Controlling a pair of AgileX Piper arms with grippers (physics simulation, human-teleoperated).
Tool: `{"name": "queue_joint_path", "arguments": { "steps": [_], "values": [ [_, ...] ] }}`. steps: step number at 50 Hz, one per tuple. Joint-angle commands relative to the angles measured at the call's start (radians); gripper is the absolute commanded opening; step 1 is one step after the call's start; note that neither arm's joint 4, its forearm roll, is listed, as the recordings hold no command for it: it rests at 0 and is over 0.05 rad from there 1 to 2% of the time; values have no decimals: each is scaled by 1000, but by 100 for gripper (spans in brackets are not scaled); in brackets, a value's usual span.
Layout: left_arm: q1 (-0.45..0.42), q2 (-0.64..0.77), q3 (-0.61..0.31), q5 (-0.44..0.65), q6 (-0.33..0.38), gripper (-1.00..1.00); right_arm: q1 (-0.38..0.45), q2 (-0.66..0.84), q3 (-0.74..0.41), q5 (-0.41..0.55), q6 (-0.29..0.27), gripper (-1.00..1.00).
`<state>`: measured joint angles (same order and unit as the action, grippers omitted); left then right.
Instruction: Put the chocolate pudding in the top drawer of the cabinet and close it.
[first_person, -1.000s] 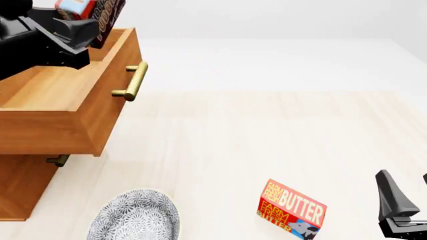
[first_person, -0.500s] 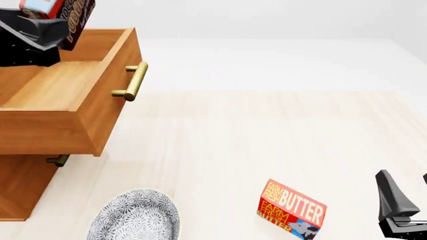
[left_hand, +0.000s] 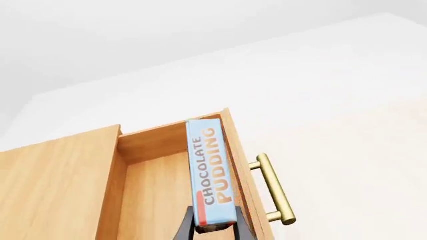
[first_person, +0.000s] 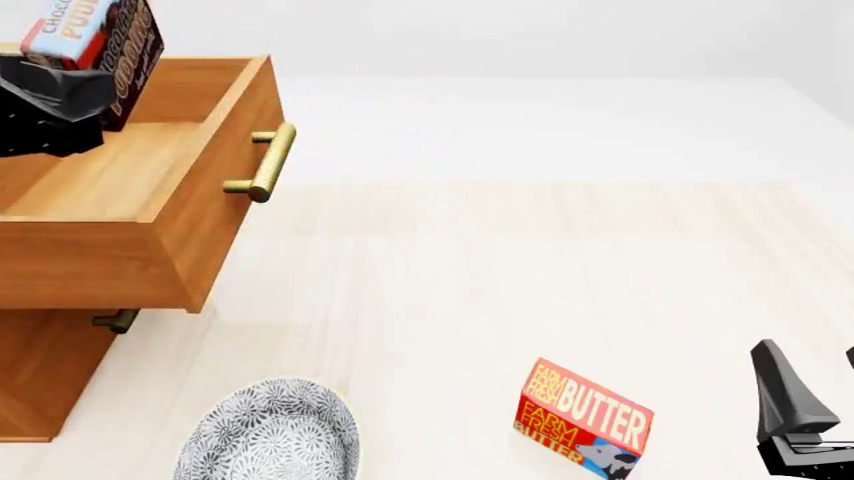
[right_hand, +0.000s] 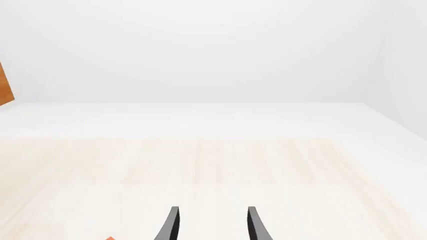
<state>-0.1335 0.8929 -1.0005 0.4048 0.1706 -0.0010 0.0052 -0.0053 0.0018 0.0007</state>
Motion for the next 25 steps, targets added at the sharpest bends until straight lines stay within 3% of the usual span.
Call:
{"name": "queue_joint_path", "arguments": {
  "steps": [1,25],
  "values": [
    [29,20,14,12,16,-100,0,0,0,0,0,100],
    [78,89,28,-7,17,-100,0,0,0,0,0,100]
  ]
}}
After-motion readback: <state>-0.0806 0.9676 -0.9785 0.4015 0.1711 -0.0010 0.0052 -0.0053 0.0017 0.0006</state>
